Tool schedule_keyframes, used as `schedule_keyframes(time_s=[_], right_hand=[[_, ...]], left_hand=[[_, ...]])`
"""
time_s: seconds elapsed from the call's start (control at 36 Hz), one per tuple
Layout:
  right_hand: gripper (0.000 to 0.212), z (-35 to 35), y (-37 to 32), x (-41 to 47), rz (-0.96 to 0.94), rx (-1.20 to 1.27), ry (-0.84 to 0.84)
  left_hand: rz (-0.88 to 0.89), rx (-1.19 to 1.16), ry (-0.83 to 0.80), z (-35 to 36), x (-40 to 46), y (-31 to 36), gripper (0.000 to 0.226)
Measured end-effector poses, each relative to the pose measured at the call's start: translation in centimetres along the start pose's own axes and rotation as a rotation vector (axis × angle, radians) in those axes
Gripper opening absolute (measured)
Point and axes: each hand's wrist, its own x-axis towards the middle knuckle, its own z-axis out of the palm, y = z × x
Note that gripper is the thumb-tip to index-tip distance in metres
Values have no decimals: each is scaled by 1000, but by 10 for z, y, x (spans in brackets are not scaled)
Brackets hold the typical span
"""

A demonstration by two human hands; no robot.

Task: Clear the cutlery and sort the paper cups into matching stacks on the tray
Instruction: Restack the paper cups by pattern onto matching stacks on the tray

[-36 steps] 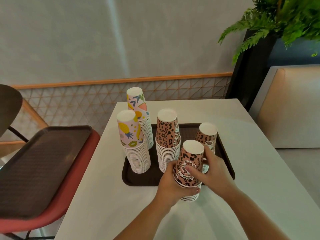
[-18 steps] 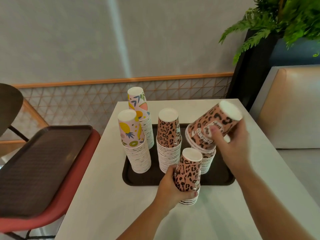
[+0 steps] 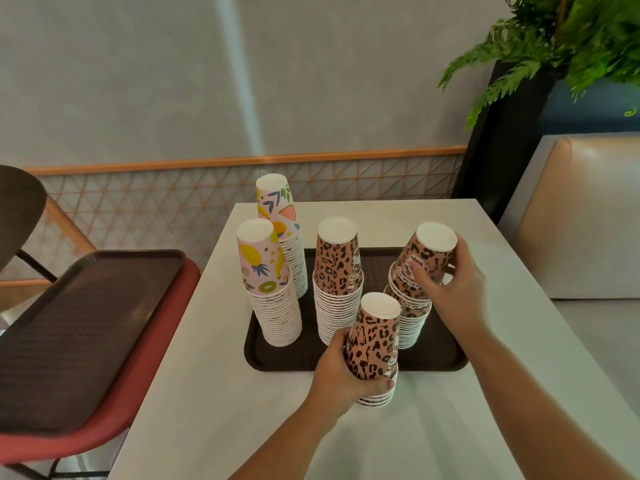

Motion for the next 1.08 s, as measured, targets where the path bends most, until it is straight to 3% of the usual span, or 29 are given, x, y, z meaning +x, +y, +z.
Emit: schedule_keyframes(time_s=[0.11, 0.22, 0.33, 0.44, 0.53, 0.97, 1.08], right_hand=[[85, 1, -4, -8, -1, -22, 17], [73, 1, -15, -26, -127, -4, 63], [60, 4, -16, -45, -183, -4, -147], [85, 14, -13, -60, -81, 6, -381], [92, 19, -13, -66, -17, 4, -459], [65, 15, -17, -52, -61, 60, -347], [78, 4, -28, -36, -91, 143, -221]], left_hand=[[0, -21, 12, 0, 1, 0, 85], [2, -51, 20, 0, 3, 0, 86], [19, -92, 34, 0, 3, 0, 84], [38, -138, 28, 0, 3, 1, 79], [50, -156, 23, 0, 2, 2, 79], [74, -102, -2, 0, -1, -3, 96], [84, -39, -2, 1, -1, -3, 89]])
